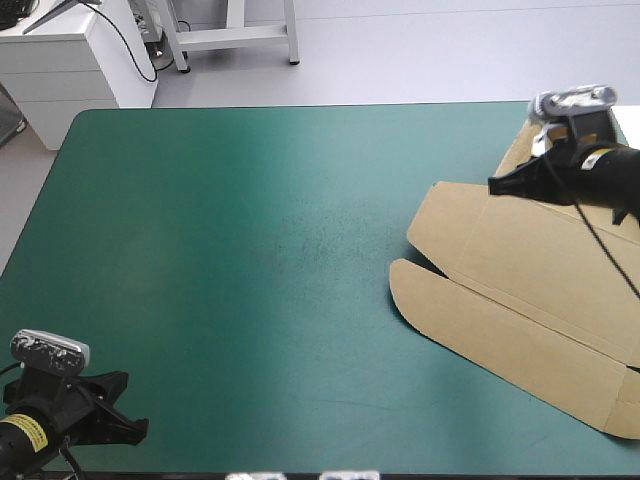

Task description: Fold the box

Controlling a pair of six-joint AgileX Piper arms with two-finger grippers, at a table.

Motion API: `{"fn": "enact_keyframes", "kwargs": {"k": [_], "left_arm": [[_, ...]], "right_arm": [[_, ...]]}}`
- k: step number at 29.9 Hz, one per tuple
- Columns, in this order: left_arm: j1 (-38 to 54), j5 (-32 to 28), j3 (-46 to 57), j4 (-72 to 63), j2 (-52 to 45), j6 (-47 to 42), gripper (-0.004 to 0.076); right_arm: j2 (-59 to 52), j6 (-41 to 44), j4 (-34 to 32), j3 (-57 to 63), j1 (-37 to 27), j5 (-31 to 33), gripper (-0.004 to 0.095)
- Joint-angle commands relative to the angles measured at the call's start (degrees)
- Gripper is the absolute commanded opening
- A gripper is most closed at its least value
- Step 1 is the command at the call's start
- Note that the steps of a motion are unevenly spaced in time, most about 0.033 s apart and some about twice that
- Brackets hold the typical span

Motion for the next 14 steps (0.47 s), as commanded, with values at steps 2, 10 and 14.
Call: {"fn": "enact_keyframes", "kwargs": {"k": [2,10,14], "left_arm": [[-0.21,-8.09,-1.07,0.34,0.43,0.84,-0.0008],[-0.21,-12.67,5.04,-0.9,-6.14,2.28,-0.0008],[-0.21,-12.46,7.96,-3.22,-13.09,5.25,-0.0008]], "right_arm": [[-10.48,-1.51,-1.58,8.67,6.27,-6.56,-0.002],[-28.12,-1.38,-2.25,29.72,6.69,-14.32,-0.0019],[-37.04,-1.82,-2.73,38.73,6.69,-17.9,-0.002]]}}
